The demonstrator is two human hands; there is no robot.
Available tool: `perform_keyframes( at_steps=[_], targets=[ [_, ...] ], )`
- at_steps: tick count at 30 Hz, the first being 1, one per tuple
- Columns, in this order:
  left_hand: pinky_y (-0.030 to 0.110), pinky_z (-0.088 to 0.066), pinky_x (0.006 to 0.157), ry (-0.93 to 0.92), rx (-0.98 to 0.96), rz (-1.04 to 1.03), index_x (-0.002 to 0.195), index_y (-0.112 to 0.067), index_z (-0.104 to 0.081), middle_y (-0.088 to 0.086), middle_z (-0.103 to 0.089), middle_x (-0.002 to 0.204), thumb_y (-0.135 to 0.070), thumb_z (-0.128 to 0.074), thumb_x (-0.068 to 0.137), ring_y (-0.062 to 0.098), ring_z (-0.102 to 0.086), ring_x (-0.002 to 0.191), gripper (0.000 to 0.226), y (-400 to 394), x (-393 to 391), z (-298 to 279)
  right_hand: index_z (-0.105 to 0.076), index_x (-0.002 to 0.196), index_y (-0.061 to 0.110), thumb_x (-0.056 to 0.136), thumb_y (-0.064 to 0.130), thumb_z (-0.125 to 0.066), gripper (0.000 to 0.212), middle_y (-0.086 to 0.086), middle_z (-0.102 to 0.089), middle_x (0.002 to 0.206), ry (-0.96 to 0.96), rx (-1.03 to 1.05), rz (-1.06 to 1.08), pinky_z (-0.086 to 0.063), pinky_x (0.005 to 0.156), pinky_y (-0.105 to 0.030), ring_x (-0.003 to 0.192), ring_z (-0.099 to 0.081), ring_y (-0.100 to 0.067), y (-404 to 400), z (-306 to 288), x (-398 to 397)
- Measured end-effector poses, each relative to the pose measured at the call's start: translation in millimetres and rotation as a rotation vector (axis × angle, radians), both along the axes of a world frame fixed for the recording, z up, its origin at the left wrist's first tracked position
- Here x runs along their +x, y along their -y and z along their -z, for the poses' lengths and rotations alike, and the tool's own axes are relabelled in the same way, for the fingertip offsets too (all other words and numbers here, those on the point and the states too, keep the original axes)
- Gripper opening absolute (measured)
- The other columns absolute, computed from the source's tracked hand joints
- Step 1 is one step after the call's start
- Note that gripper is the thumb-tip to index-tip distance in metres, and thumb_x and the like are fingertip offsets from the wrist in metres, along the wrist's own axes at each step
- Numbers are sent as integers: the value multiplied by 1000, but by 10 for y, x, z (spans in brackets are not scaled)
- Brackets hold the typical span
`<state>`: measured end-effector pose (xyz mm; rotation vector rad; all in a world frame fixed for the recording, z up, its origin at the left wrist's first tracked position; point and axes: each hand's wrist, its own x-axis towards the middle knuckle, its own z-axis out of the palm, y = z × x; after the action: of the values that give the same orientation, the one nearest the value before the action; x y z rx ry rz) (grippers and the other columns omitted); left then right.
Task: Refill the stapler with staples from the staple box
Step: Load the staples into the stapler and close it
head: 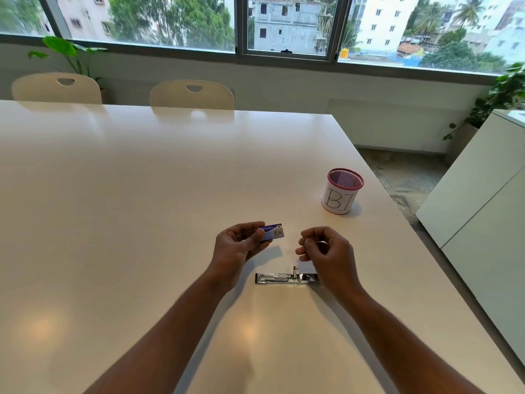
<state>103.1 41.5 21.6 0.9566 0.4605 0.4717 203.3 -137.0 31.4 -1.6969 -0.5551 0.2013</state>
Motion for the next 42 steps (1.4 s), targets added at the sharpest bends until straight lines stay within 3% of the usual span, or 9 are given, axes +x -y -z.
perform_keyframes(
  at_steps=[6,10,14,17,22,28,33,37,42],
  targets=[
    [28,-66,77,-78,3,-43,106,1,-74,27,-76,109,7,-66,94,30,-78,90,15,-153,304,100,-71,98,23,101,4,-62,21,-3,-78,87,-54,-29,26,-61,63,-22,77,-78,-14,-10,29,101],
    [30,-66,80,-263,298,-141,117,-4,-71,22,-77,109,0,-72,95,28,-77,99,23,-217,529,165,-72,98,25,100,7,-65,19,-1,-78,88,-81,-43,22,-61,63,-21,77,-78,-14,-33,58,151],
    [33,-62,85,-469,631,-319,100,-11,-77,10,-80,98,-12,-83,88,20,-75,92,13,-239,764,164,-71,99,25,98,7,-68,19,1,-78,92,-77,-49,11,-61,64,-21,80,-78,-13,-72,68,200],
    [26,-57,80,-521,750,-368,94,-13,-79,7,-81,94,-17,-84,87,19,-75,86,9,-241,892,135,-71,100,26,98,7,-68,19,3,-77,93,-71,-59,9,-61,64,-20,80,-78,-11,-100,62,239],
    [29,-58,85,-534,899,-401,101,-7,-79,10,-81,96,-16,-83,88,23,-76,90,16,-276,985,201,-72,99,26,96,5,-70,21,1,-78,93,-65,-48,-6,-62,66,-21,81,-79,-12,-114,54,289],
    [25,-54,83,-499,914,-378,98,-8,-79,10,-81,93,-16,-78,92,22,-75,87,10,-297,940,233,-69,107,26,94,5,-73,25,-2,-79,91,-61,-55,-18,-63,66,-24,79,-79,-16,-90,72,322],
    [25,-57,82,-401,907,-308,94,-13,-80,-2,-78,85,-11,-76,92,11,-72,78,5,-252,619,263,-76,95,18,88,3,-79,16,0,-81,86,-48,-53,-33,-64,73,-25,79,-80,-16,-33,79,273],
    [9,-53,76,-322,880,-233,91,-24,-79,-13,-77,82,-8,-76,91,-5,-71,77,16,-144,243,317,-80,94,21,87,4,-80,18,5,-83,86,-83,-10,-64,-63,76,-21,81,-80,-15,-8,29,169],
    [18,-59,75,-246,803,-162,91,-24,-80,-12,-80,86,-9,-78,91,6,-75,81,15,27,-150,365,-81,98,19,85,9,-82,16,4,-83,89,-77,29,-107,-64,81,-25,84,-80,-15,25,-58,29]
  ],
)
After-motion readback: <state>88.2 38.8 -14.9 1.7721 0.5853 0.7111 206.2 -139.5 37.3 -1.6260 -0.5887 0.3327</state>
